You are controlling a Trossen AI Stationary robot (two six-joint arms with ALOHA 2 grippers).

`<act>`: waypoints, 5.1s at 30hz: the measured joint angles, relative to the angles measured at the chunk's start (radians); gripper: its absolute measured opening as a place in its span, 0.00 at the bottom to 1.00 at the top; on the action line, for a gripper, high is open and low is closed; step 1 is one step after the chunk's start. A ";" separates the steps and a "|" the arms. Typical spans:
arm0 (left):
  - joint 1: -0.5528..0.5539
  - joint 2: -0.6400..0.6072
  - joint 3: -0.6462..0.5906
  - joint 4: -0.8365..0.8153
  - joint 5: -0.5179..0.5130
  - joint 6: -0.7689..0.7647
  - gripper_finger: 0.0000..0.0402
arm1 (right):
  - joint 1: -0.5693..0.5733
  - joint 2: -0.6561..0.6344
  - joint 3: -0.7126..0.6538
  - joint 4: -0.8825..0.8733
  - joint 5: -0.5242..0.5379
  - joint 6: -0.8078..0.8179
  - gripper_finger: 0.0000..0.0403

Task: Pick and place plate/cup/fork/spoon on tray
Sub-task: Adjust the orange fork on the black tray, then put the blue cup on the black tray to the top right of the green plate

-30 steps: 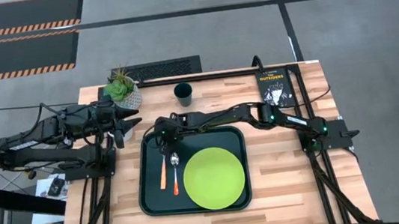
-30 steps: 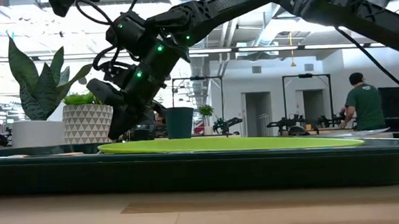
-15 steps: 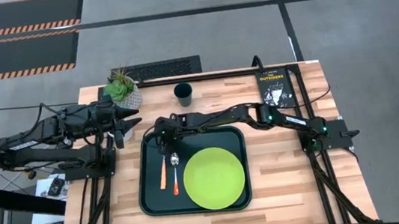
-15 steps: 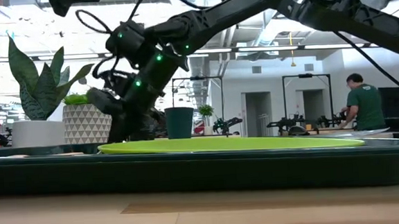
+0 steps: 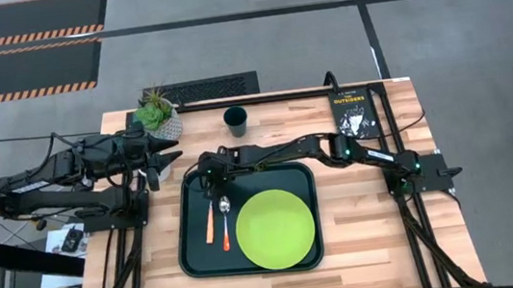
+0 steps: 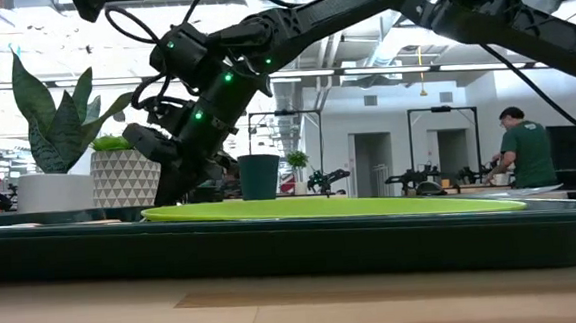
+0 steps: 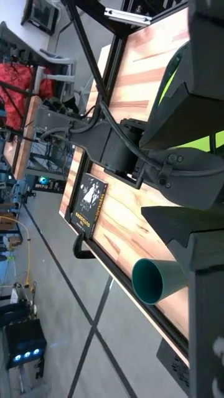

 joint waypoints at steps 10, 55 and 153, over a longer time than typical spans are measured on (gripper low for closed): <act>0.000 0.000 0.000 -0.001 0.000 0.000 0.36 | 0.013 0.001 0.000 -0.001 -0.027 -0.001 0.02; 0.000 0.000 0.000 -0.002 0.032 0.023 0.36 | 0.049 0.003 -0.022 -0.031 -0.024 0.002 0.02; 0.336 0.945 0.050 0.198 -0.419 -0.039 0.42 | -0.159 -0.819 0.056 -0.880 0.060 -0.025 0.52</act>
